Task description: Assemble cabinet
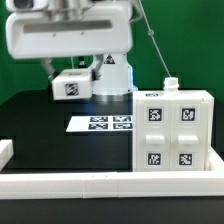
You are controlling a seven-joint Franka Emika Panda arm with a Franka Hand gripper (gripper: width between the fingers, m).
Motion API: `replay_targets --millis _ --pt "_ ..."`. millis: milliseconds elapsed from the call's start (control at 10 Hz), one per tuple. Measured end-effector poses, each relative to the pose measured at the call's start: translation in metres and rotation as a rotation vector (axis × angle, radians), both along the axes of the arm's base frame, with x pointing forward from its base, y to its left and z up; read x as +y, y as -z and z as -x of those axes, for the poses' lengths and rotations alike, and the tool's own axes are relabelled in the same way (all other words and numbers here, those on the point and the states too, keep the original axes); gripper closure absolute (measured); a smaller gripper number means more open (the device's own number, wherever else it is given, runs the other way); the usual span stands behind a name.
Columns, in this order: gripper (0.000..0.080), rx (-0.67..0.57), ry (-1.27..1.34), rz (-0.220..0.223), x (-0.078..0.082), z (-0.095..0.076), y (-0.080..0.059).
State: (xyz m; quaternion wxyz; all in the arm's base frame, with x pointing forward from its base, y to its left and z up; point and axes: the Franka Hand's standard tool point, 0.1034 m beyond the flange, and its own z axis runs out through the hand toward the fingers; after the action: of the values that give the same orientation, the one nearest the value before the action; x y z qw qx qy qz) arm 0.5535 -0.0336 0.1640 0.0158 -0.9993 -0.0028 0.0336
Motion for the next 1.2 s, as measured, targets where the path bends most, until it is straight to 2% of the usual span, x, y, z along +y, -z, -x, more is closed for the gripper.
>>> replay_targets --millis 100,200,500,600,900,1000,1200 --pt "0.0246 -0.006 0.021 -0.011 0.015 -0.011 -0.011" --pt "0.0245 -0.003 0.043 -0.022 0.014 -0.009 -0.010" --pt "0.0245 0.001 0.045 -0.015 0.014 -0.007 -0.007" --pt "0.0245 -0.009 0.037 0.019 0.024 -0.010 -0.009" --pt "0.0245 -0.016 0.051 0.049 0.089 -0.027 -0.029" --pt "0.0245 -0.020 0.059 0.049 0.102 -0.034 -0.031" --pt "0.0245 -0.029 0.063 0.049 0.114 -0.039 -0.033"
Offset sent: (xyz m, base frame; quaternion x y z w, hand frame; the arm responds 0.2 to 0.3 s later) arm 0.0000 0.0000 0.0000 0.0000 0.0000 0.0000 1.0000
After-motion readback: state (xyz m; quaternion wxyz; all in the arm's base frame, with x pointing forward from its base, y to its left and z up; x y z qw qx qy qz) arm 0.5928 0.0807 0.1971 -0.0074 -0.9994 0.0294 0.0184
